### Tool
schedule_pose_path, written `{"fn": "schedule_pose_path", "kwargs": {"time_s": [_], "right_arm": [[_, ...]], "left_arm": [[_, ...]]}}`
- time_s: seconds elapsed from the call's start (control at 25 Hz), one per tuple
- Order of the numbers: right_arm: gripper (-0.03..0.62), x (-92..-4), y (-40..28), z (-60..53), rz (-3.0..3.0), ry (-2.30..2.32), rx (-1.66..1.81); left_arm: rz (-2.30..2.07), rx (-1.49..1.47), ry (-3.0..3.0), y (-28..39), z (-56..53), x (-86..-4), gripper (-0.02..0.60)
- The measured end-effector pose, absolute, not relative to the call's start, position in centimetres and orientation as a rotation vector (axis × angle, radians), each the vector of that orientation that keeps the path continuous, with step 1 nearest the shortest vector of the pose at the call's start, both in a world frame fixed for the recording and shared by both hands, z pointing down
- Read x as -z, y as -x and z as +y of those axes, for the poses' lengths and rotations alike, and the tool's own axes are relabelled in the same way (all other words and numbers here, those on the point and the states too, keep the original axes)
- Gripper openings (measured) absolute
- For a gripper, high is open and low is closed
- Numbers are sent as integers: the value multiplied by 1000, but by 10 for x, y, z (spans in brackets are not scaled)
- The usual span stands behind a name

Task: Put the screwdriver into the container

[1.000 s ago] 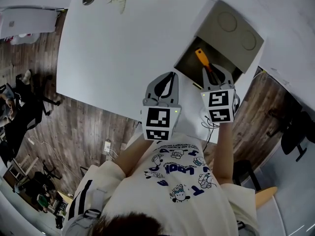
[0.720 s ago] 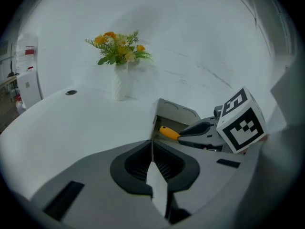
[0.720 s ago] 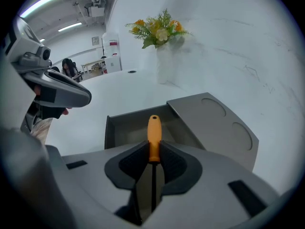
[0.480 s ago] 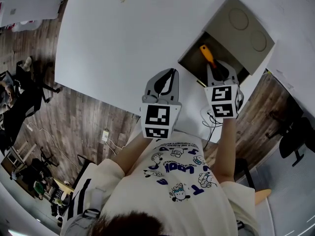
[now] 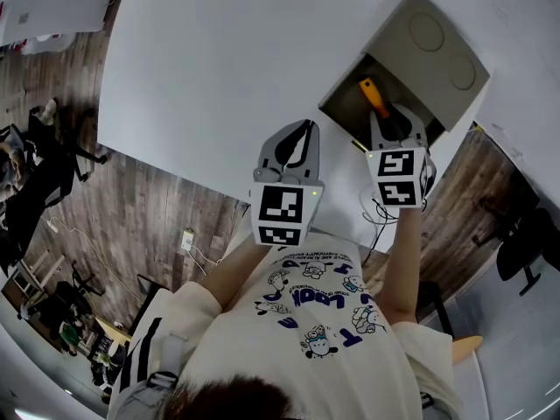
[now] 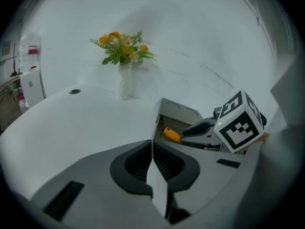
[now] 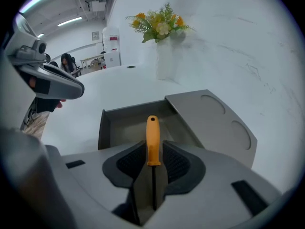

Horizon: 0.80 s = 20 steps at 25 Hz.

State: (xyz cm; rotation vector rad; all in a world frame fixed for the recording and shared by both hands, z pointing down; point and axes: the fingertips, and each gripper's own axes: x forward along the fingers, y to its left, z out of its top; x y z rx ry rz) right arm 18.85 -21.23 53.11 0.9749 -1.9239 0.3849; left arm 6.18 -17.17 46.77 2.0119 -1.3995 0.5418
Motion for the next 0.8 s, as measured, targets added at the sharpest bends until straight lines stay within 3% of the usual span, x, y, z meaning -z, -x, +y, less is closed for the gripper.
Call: {"fn": "schedule_pose_path", "kwargs": {"time_s": [0.2, 0.28, 0.8], "right_arm": [[108, -499, -190, -214, -1964, -1118, -387], [70, -483, -190, -213, -1979, -1203, -381], [43, -405, -186, -177, -2037, -1580, -408]], "left_arm": [[-1395, -517, -2056, -62, -172, -454, 23], [-1390, -505, -2080, -63, -172, -447, 23], [-1346, -392, -2305, -83, -174, -384, 23]]}}
